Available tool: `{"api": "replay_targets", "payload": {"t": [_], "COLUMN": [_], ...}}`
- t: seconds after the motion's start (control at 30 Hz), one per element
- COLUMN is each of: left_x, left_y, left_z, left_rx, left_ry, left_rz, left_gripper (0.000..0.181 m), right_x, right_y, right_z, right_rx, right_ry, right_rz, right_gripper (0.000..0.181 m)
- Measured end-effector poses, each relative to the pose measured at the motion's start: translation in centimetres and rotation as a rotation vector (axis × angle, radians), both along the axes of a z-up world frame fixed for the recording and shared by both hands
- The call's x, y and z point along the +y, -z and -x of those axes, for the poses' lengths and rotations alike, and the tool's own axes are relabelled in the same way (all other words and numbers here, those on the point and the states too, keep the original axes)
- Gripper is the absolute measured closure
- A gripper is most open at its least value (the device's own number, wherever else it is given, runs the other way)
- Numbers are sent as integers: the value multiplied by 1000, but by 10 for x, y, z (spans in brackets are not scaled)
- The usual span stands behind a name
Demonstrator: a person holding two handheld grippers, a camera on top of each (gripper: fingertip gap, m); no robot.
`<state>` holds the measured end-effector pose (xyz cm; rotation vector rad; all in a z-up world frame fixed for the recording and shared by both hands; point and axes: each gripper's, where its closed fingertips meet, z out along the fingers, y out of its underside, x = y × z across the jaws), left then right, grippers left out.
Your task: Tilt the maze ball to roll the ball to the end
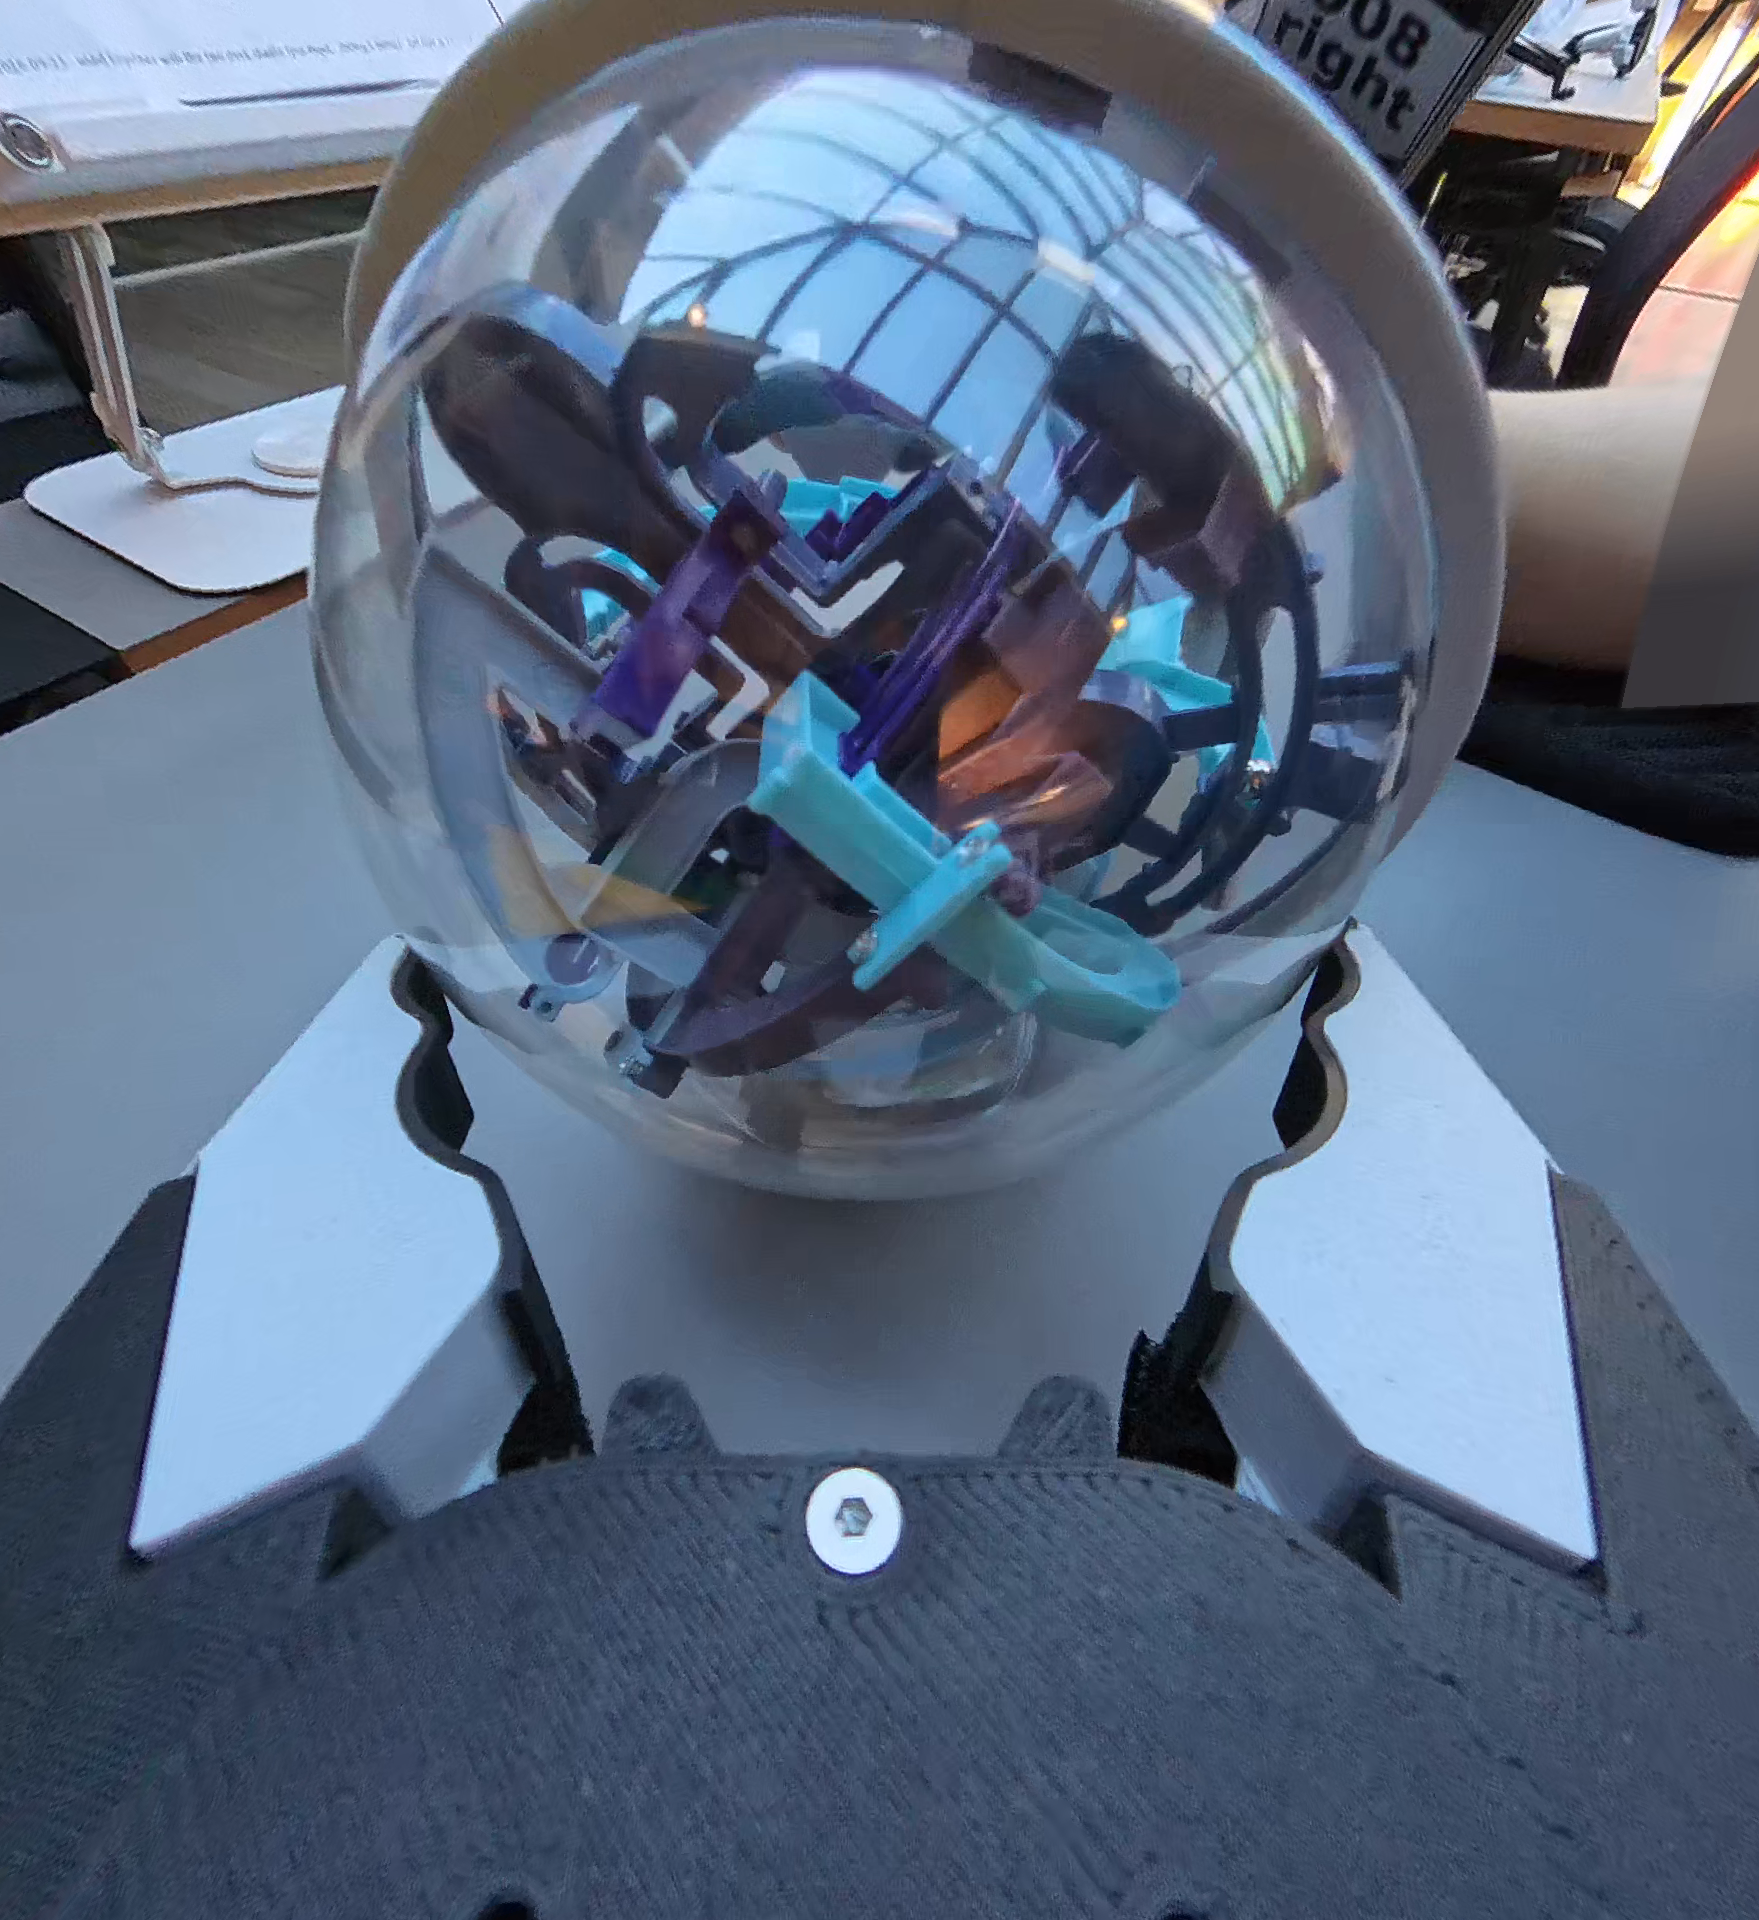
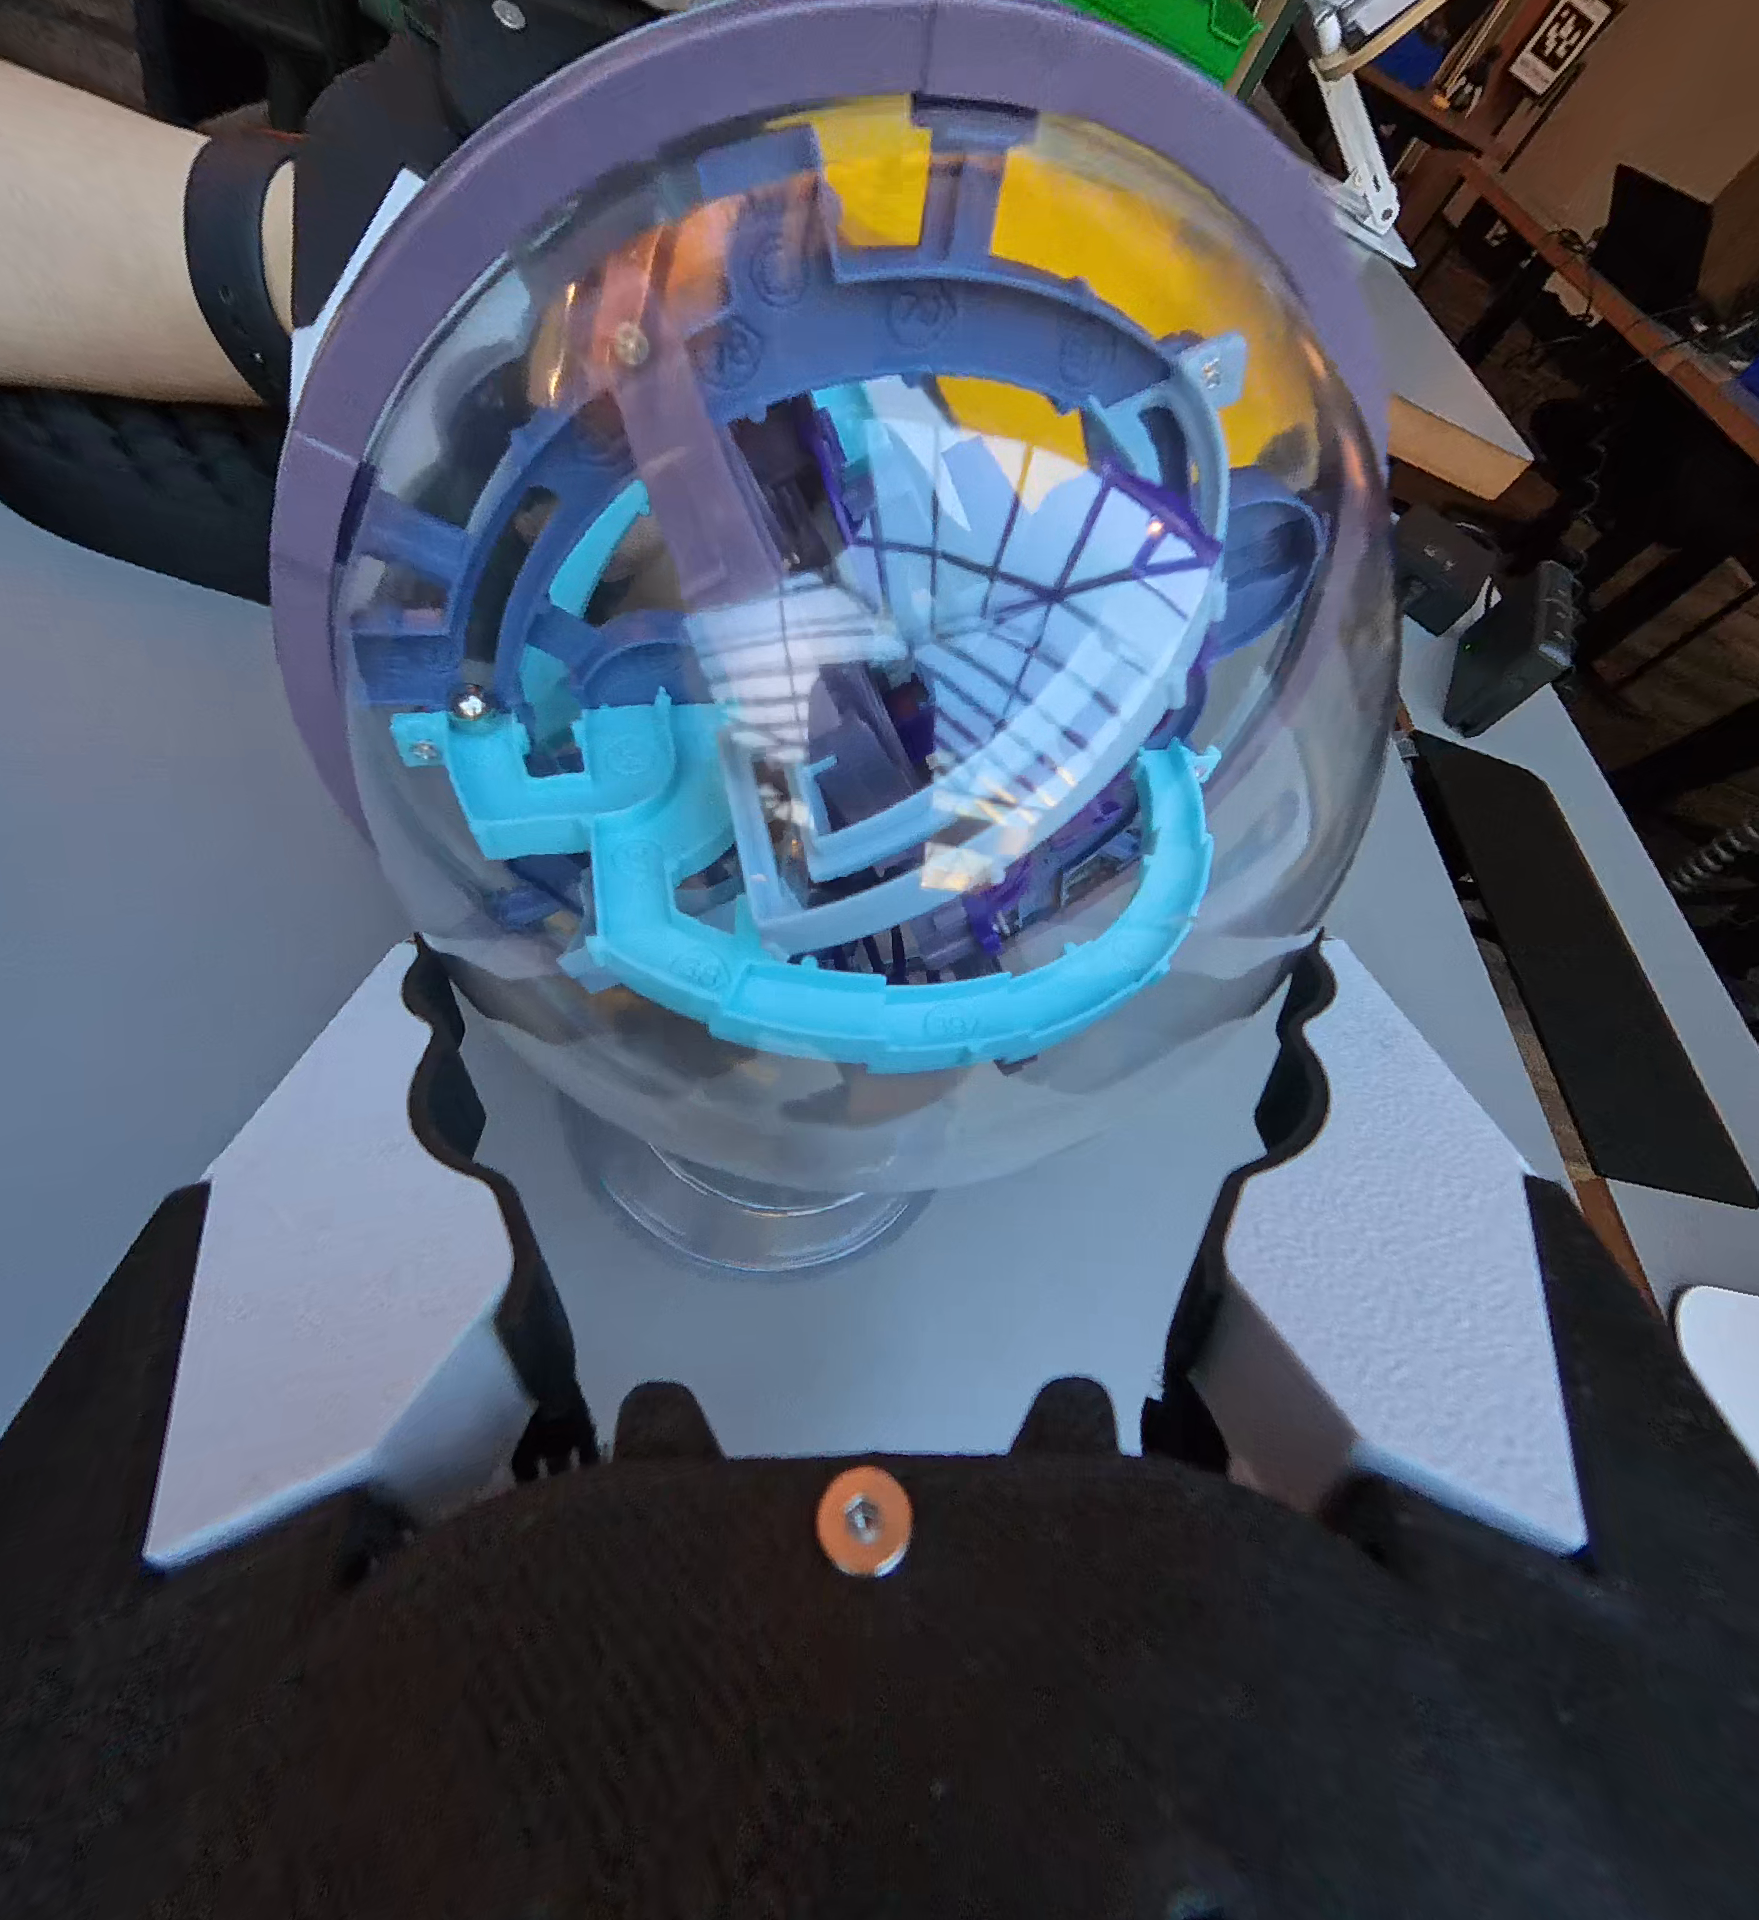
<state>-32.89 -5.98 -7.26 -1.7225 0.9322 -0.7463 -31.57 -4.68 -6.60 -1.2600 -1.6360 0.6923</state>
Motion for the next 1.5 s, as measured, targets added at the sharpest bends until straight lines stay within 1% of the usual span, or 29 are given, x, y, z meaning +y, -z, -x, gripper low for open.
{"api": "replay_targets", "payload": {"t": [0.17,0.57,0.8,1.0,1.5], "left_x": [1,1,2,2,2], "left_y": [-9,-17,-13,-15,-1], "left_z": [3,5,4,5,5], "left_rx": [-45,-100,-94,-92,-131], "left_ry": [-8,-12,-9,-13,13], "left_rz": [-16,-32,-23,-36,114], "left_gripper": [23,23,23,23,23], "right_x": [-1,-2,-1,-1,-1], "right_y": [-4,-5,-2,-1,4], "right_z": [5,9,8,8,9], "right_rx": [56,149,150,153,129], "right_ry": [7,3,3,3,13], "right_rz": [28,117,112,117,188], "right_gripper": [28,28,28,28,28]}}
